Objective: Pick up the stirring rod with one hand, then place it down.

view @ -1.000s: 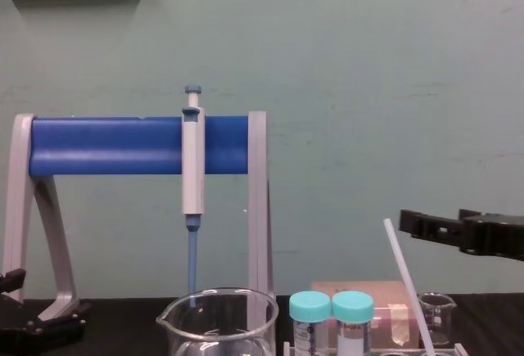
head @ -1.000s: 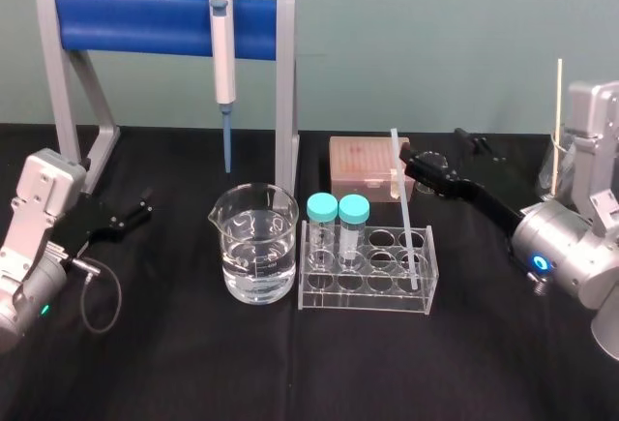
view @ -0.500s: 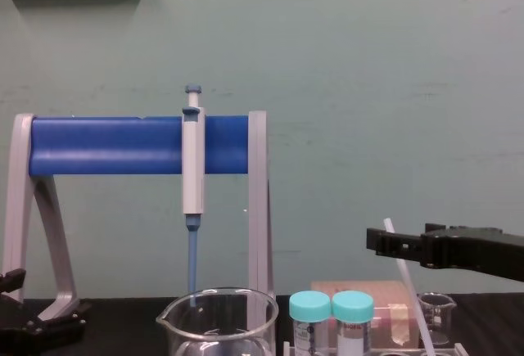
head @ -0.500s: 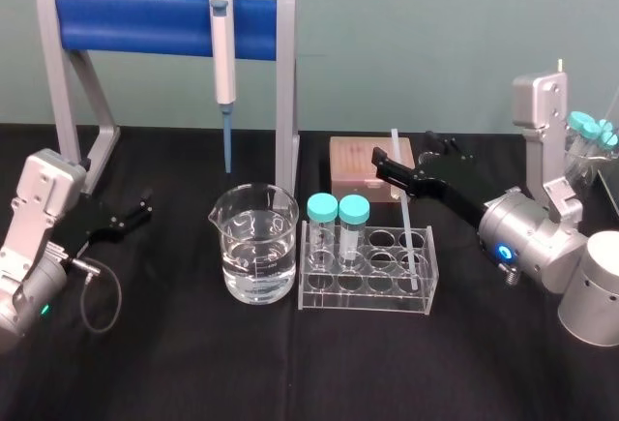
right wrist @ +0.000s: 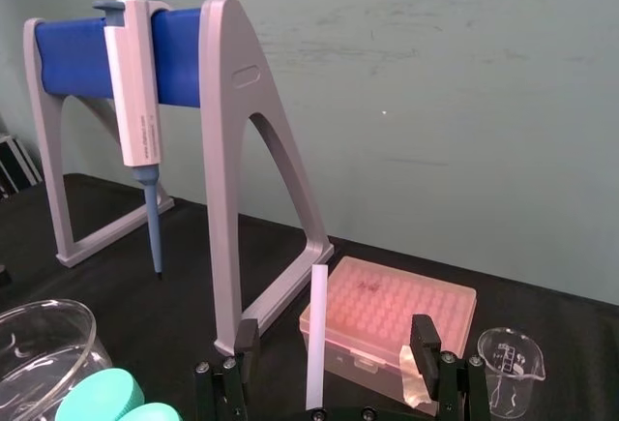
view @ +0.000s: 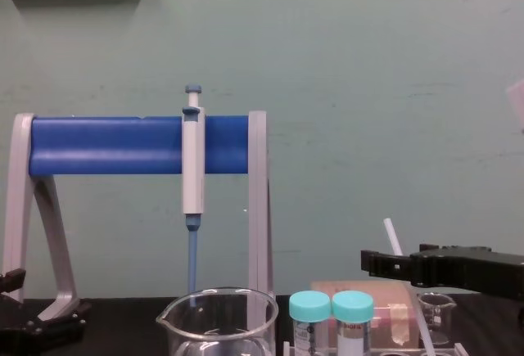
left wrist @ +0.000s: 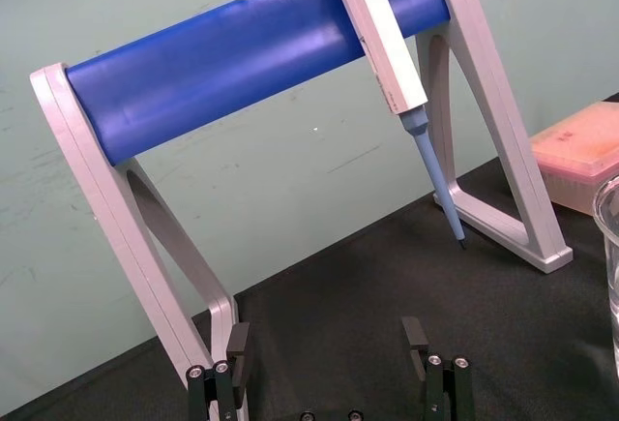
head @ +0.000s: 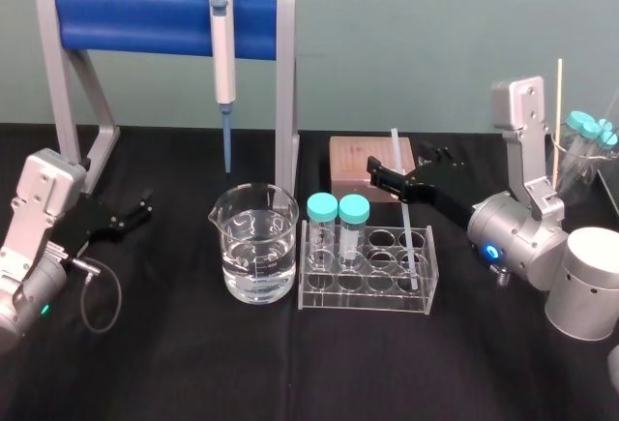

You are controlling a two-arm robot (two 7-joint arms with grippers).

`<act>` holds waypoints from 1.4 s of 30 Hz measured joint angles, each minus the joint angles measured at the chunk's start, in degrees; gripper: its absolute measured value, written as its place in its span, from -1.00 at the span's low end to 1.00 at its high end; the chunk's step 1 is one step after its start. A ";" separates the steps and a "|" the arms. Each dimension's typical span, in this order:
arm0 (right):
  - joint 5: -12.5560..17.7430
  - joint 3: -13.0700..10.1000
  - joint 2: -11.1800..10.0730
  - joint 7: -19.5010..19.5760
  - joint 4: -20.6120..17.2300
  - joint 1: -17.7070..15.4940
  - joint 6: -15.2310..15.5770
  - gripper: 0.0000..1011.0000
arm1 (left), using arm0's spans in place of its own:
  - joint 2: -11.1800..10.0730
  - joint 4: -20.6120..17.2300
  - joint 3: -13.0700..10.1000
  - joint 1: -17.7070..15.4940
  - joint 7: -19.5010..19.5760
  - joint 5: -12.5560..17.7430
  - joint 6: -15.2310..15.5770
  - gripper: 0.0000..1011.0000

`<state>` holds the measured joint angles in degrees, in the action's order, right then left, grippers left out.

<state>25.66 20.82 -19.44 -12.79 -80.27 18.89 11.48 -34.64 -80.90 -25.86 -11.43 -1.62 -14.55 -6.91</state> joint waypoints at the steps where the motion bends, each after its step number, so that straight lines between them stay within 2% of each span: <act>1: -0.11 -0.03 0.10 -0.06 0.11 0.05 0.09 0.98 | 0.00 0.00 0.00 0.00 0.00 0.00 0.00 0.98; 9: -1.43 -0.35 0.75 -1.16 0.93 0.32 0.51 0.98 | 0.00 0.00 0.00 0.00 0.00 0.00 0.00 0.98; 17: -1.40 -0.36 0.74 -1.15 0.94 0.33 0.51 0.98 | 0.00 0.00 0.00 0.00 0.00 0.00 0.00 0.98; 21: -1.36 -0.37 0.72 -1.13 0.91 0.32 0.51 0.91 | 0.00 0.00 0.00 0.00 0.00 0.00 0.00 0.98; 28: -1.29 -0.36 0.68 -1.11 0.88 0.31 0.49 0.61 | 0.00 0.00 0.00 0.00 0.00 0.00 0.00 0.98; 29: -1.28 -0.37 0.67 -1.11 0.88 0.30 0.48 0.49 | 0.00 0.00 0.00 0.00 0.00 0.00 0.00 0.98; 31: -1.26 -0.36 0.67 -1.11 0.87 0.29 0.47 0.35 | 0.00 0.00 0.00 0.00 0.00 0.00 0.00 0.98; 32: -1.26 -0.36 0.67 -1.11 0.87 0.29 0.47 0.35 | 0.00 0.00 0.00 0.00 0.00 0.00 0.00 0.98; 35: -1.24 -0.37 0.66 -1.11 0.84 0.28 0.46 0.10 | 0.00 0.00 0.00 0.00 0.00 0.00 0.00 0.98; 39: -1.22 -0.36 0.66 -1.11 0.82 0.27 0.46 -0.05 | 0.00 0.00 0.00 0.00 0.00 0.00 0.00 0.98; 42: -1.20 -0.37 0.66 -1.10 0.82 0.27 0.46 -0.34 | 0.00 0.00 0.00 0.00 0.00 0.00 0.00 0.98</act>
<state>24.46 20.45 -18.78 -13.89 -79.45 19.16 11.94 -34.64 -80.90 -25.86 -11.43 -1.62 -14.55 -6.91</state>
